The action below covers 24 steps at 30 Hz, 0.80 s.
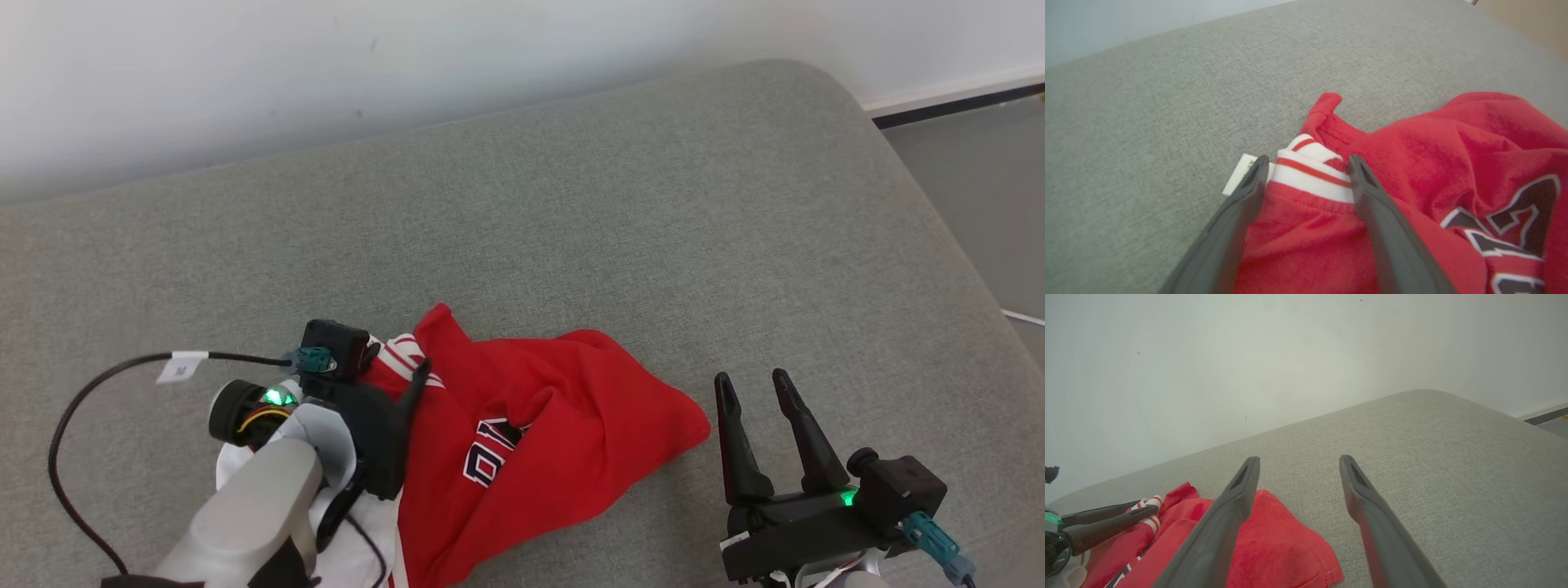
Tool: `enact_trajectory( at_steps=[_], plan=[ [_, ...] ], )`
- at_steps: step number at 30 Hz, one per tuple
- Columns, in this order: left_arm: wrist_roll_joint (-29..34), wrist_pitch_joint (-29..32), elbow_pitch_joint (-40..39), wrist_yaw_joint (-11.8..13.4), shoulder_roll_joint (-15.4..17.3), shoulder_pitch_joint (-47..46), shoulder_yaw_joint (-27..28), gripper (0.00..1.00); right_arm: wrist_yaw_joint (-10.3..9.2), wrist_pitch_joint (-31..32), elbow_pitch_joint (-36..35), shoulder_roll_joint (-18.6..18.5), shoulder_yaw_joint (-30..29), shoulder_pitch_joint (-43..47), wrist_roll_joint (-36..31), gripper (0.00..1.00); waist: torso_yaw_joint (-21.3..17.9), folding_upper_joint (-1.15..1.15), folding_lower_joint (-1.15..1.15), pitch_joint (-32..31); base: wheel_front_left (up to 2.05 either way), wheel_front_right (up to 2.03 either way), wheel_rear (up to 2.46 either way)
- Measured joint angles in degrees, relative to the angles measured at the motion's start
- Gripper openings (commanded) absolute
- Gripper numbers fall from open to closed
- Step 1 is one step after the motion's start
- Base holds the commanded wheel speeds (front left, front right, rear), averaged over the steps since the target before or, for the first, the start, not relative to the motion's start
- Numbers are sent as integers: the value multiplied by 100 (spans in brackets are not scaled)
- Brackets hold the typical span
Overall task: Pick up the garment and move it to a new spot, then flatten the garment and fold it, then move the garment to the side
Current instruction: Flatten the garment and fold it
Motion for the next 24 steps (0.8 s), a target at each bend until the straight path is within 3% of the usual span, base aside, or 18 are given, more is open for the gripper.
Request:
enact_trajectory(
  at_steps=[2, 3, 9, 19, 24],
  plan=[
    [-19, 193, 202, -1, 29, -93, -129, 24, 0, 0, 9, 0, 3, 1, 3, 100, 8, 0, 0, -25, 0, 0, 0],
    [-41, 333, 303, 0, 40, -147, -176, 0, 0, 1, 8, 0, 16, 1, 3, 100, 16, 0, 0, -40, 0, 0, 0],
    [-281, 298, 257, 0, -7, -359, -434, 0, 0, 1, -27, 3, -22, 11, -4, 100, 90, 0, 0, -110, 0, 0, 0],
    [-588, -396, -319, 0, 236, -1512, -392, 0, 0, 0, -29, 4, -86, 70, -38, 100, 301, 0, -1, -305, 0, 0, 0],
    [-747, -490, -468, 0, 461, -1457, -394, 0, 0, 1, -3, 4, -100, 211, 14, 100, 402, -1, -1, -410, 0, 0, 0]
  ],
)
